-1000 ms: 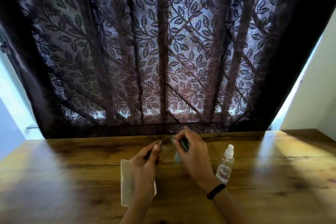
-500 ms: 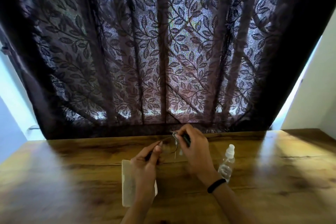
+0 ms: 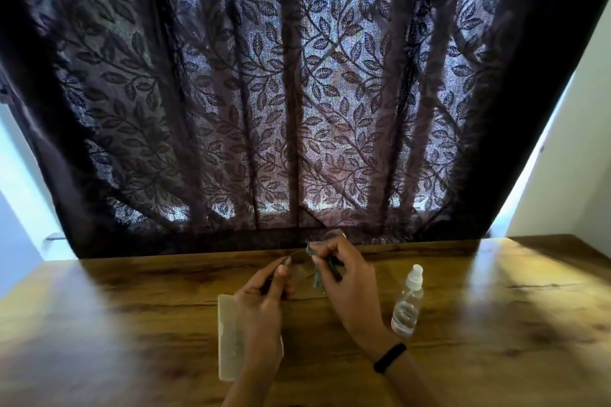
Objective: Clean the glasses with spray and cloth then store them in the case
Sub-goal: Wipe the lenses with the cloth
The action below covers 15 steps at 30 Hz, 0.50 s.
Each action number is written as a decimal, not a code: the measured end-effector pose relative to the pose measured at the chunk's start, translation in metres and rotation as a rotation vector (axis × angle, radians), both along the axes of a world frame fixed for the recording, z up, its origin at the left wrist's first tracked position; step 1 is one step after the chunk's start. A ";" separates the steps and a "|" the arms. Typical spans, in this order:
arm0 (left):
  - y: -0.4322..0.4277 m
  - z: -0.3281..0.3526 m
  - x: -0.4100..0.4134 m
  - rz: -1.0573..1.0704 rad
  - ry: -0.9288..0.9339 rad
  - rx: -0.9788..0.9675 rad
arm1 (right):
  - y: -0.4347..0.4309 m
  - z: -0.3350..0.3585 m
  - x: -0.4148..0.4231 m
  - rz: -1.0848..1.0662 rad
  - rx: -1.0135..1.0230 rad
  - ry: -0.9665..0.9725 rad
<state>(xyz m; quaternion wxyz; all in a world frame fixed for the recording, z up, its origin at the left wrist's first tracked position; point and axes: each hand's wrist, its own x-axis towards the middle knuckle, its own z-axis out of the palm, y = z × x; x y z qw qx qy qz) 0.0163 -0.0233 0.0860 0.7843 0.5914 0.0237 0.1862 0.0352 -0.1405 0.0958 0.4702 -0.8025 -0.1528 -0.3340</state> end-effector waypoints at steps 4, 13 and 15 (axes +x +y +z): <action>0.006 -0.010 0.007 0.048 0.013 0.026 | 0.002 -0.006 -0.006 0.052 0.011 0.014; 0.011 -0.020 0.014 0.009 0.000 0.089 | 0.012 -0.013 -0.024 0.280 0.171 0.183; 0.011 -0.018 0.015 0.043 0.000 0.076 | 0.007 -0.014 -0.023 0.270 0.235 0.235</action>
